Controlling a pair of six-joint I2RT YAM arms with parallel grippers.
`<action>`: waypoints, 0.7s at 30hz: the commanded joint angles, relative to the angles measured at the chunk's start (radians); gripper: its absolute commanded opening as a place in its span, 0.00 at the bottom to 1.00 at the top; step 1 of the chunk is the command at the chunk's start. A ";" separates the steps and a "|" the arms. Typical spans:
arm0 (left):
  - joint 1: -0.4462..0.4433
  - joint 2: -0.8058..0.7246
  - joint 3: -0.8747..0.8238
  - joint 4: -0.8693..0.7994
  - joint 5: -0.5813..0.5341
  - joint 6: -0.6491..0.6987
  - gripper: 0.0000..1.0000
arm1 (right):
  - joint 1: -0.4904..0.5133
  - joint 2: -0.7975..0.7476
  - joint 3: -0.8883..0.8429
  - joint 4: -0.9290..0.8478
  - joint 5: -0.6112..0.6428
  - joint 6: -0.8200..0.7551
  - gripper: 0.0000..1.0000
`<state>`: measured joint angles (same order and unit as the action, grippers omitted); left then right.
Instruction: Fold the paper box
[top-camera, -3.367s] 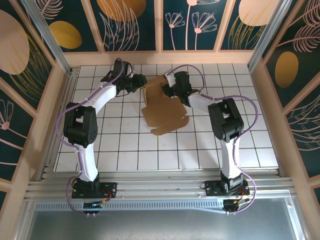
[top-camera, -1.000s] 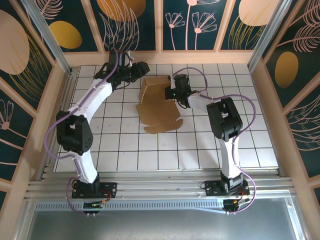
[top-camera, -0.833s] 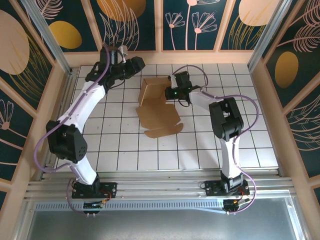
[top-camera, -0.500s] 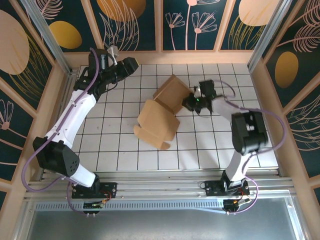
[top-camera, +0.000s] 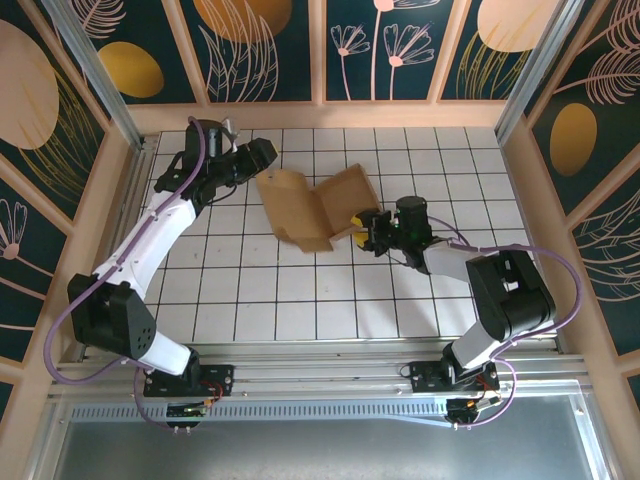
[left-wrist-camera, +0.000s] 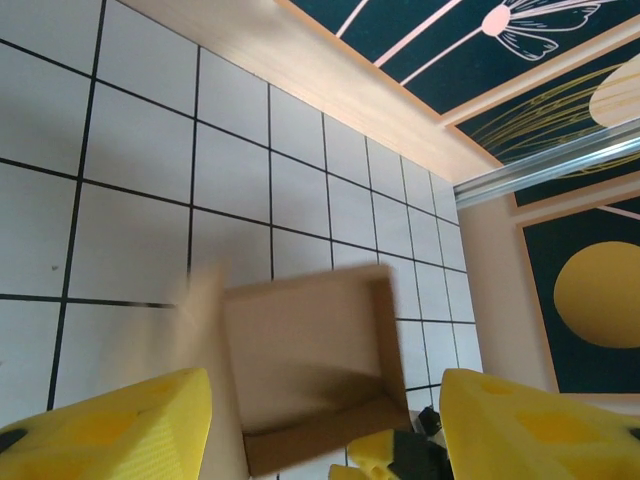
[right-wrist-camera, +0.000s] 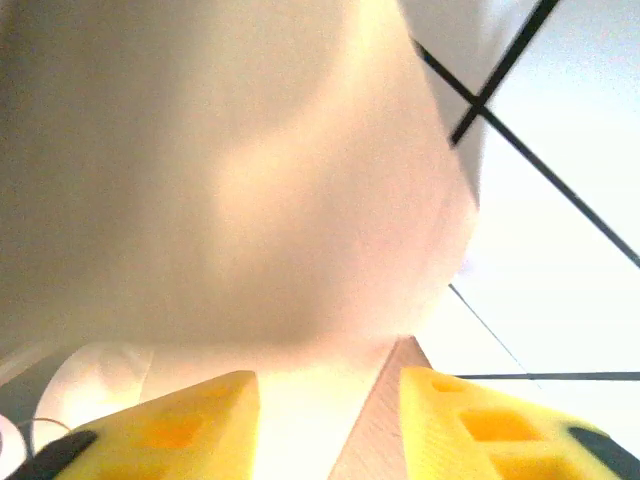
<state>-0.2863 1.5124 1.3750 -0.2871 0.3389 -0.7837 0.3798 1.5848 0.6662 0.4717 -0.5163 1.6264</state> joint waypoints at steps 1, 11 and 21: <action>0.003 -0.043 -0.018 0.034 -0.012 -0.007 0.62 | 0.007 0.002 -0.018 0.125 0.030 0.079 0.46; 0.001 -0.100 -0.059 -0.032 -0.079 0.013 0.63 | 0.002 -0.141 0.115 -0.178 0.038 -0.314 0.61; -0.344 -0.271 -0.335 0.083 -0.238 -0.140 0.61 | -0.118 0.226 0.905 -0.875 0.275 -1.687 0.70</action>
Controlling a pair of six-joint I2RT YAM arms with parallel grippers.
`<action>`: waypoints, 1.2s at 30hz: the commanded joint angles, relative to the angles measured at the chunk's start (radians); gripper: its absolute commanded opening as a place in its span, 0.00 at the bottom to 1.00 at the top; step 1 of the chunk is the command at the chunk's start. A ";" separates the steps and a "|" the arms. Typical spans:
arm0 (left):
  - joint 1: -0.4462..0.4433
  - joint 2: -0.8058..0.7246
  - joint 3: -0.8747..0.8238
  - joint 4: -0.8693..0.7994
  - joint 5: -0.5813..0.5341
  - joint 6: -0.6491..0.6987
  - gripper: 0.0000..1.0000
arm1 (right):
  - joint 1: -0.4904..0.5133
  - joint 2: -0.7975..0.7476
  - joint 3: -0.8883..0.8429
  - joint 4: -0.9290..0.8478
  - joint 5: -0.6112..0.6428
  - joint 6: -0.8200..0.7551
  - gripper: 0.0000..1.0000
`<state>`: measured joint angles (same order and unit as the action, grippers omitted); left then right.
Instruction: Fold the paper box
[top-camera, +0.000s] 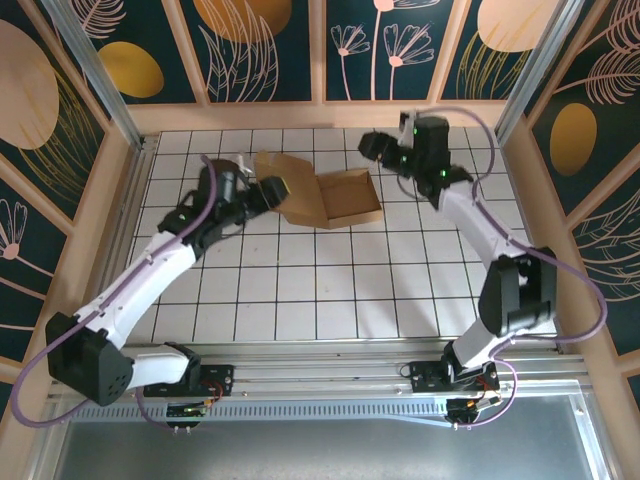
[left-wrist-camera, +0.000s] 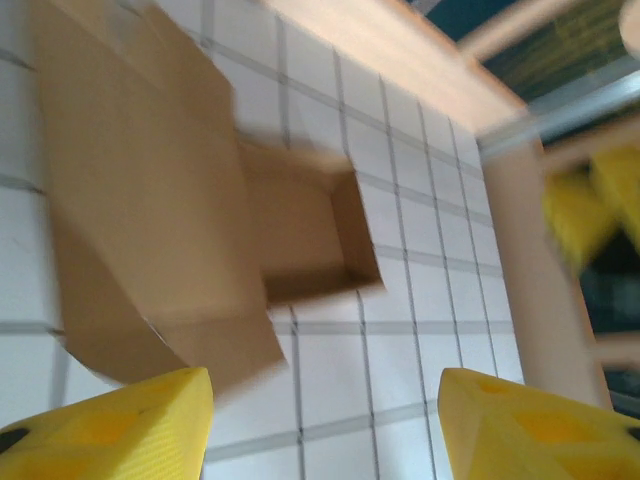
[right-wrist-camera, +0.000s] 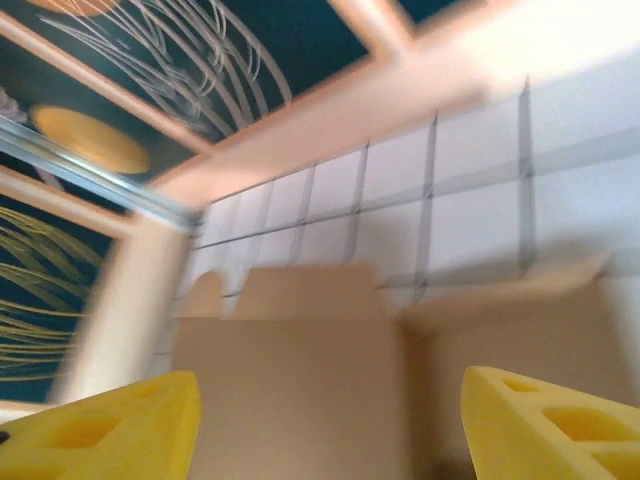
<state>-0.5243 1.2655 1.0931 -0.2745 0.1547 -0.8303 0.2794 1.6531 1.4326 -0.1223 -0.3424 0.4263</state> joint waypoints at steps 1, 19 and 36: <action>-0.153 -0.029 -0.079 0.097 -0.072 -0.138 0.61 | -0.019 0.232 0.239 -0.334 0.110 -0.574 0.70; -0.279 -0.124 -0.141 0.043 -0.267 0.120 0.99 | 0.047 0.817 0.899 -0.604 -0.018 -1.595 0.98; -0.278 -0.149 -0.157 0.126 -0.330 0.368 0.99 | 0.051 0.978 1.013 -0.583 -0.010 -1.643 0.63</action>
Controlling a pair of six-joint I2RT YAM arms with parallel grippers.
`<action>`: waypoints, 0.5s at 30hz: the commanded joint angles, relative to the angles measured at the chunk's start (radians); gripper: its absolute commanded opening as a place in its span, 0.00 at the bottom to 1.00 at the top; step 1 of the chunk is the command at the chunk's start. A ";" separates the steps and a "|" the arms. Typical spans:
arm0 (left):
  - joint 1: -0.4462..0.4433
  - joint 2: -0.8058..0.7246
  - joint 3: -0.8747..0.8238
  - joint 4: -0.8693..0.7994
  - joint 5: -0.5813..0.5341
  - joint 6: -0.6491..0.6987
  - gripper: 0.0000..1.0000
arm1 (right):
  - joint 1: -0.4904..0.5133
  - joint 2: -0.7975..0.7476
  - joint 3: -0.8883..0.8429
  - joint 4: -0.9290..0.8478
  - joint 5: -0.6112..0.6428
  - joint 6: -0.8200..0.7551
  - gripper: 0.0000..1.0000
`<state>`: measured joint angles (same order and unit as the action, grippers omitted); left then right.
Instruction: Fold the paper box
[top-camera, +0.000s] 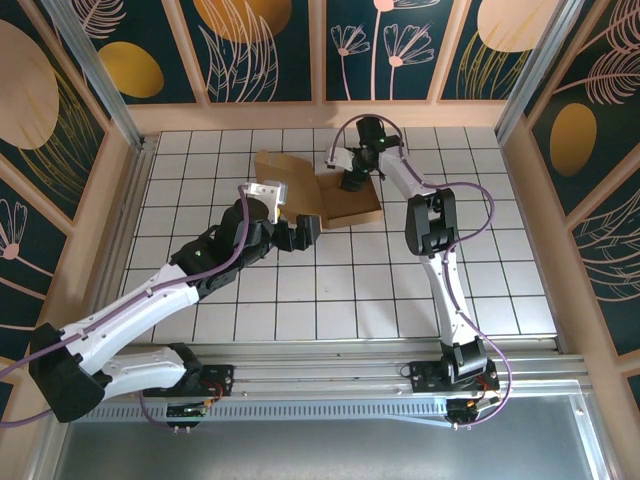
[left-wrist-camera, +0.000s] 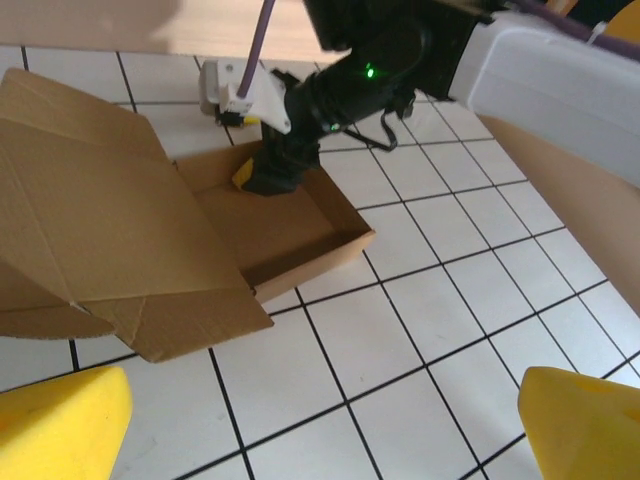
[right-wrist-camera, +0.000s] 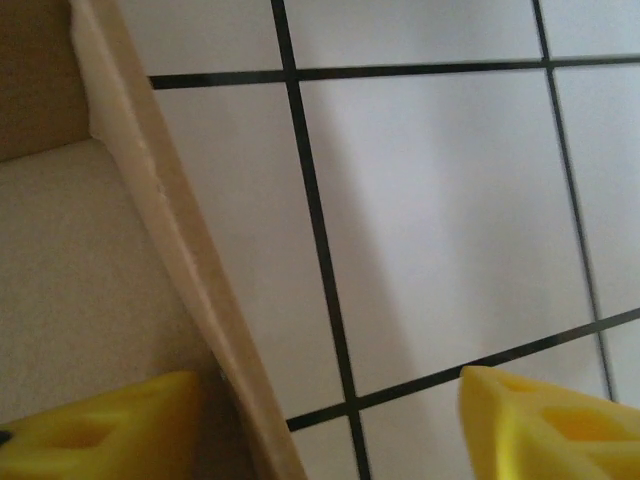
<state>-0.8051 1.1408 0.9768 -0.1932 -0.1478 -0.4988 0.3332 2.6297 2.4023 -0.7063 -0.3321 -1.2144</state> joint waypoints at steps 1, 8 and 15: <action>0.003 -0.032 -0.054 0.059 -0.024 0.036 0.99 | -0.002 -0.001 0.038 -0.003 -0.032 -0.001 0.58; 0.003 -0.072 -0.101 0.046 -0.073 0.029 0.99 | 0.027 -0.030 -0.008 -0.010 0.022 0.113 0.31; 0.011 -0.106 -0.164 0.077 -0.078 -0.098 0.99 | 0.062 -0.125 -0.135 0.011 0.014 0.388 0.13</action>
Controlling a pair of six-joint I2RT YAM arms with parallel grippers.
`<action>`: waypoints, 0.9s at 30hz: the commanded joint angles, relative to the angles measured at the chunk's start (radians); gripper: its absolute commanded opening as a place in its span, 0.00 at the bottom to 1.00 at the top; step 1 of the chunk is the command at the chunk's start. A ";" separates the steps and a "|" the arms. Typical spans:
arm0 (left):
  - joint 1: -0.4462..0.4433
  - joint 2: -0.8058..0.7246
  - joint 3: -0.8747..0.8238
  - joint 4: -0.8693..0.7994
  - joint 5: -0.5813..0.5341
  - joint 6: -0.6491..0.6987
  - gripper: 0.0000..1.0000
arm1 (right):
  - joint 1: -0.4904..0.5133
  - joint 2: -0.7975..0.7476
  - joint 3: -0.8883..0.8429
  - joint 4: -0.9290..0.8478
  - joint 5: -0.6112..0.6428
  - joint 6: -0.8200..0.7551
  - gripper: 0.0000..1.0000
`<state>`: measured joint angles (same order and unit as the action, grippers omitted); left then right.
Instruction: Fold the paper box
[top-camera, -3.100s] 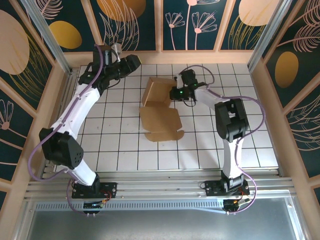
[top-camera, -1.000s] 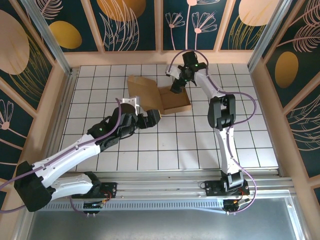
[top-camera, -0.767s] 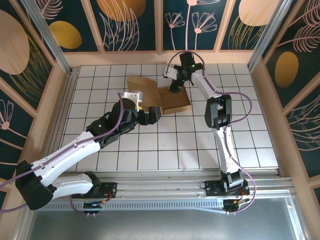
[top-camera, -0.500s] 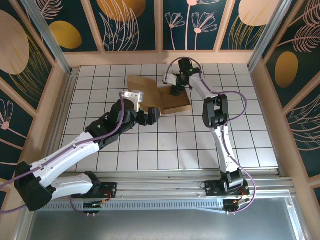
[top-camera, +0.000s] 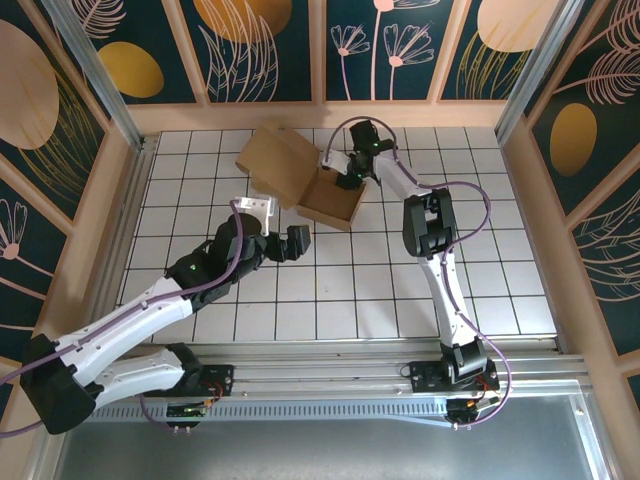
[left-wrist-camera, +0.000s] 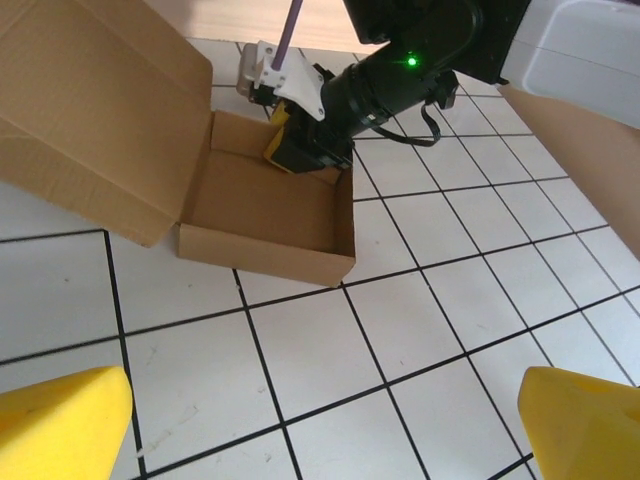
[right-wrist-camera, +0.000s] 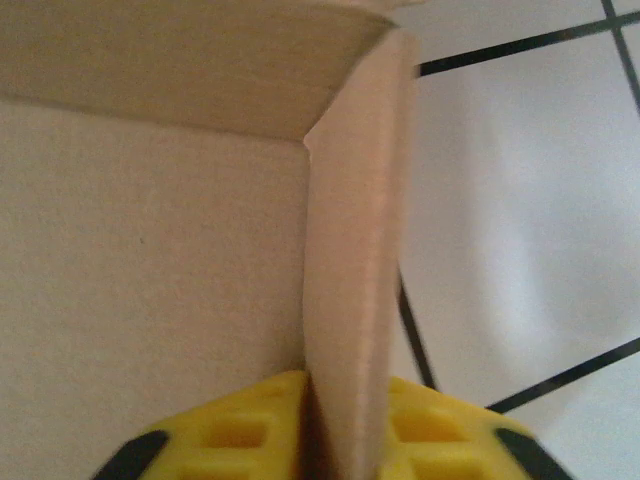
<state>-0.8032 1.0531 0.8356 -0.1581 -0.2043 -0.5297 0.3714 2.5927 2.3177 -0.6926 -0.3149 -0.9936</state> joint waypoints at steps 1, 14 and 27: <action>0.010 -0.016 -0.023 0.042 -0.031 -0.091 0.99 | 0.027 -0.108 -0.079 0.007 0.000 0.237 0.06; 0.126 0.049 0.026 -0.046 0.023 -0.147 0.97 | 0.125 -0.455 -0.662 0.187 0.425 1.112 0.00; 0.136 -0.016 -0.036 -0.042 0.004 -0.169 0.97 | 0.223 -0.678 -1.057 0.351 0.644 1.599 0.16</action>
<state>-0.6739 1.0615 0.8196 -0.2066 -0.1997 -0.6781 0.5575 1.9560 1.2842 -0.3828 0.2592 0.4858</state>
